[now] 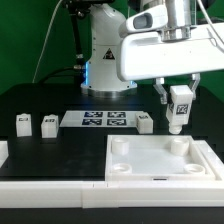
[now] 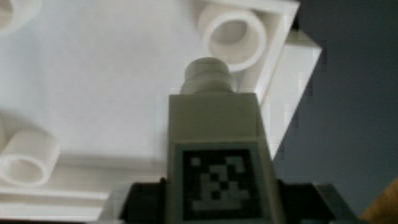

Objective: Assemble one leg

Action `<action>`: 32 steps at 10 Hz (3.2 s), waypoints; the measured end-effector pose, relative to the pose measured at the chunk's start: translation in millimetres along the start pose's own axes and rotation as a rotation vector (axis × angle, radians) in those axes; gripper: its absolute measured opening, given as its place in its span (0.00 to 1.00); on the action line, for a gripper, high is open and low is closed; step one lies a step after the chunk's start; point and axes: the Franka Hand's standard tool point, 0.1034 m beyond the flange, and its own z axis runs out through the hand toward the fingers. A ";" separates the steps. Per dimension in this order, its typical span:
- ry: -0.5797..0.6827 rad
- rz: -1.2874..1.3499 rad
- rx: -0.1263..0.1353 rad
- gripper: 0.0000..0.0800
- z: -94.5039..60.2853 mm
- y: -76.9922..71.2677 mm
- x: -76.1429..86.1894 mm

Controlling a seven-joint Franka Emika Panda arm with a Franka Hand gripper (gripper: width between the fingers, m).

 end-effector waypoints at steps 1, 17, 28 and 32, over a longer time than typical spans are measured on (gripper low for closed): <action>-0.035 -0.002 0.007 0.36 6.4 -3.5 -10.0; 0.017 -0.008 0.032 0.36 55.1 12.2 87.0; 0.105 -0.039 0.013 0.36 52.6 6.3 73.7; 0.110 -0.036 0.011 0.36 64.9 6.3 62.0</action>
Offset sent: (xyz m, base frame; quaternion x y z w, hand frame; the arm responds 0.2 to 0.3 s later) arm 0.0600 0.0050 -0.0077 0.0416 0.0300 0.0014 0.9987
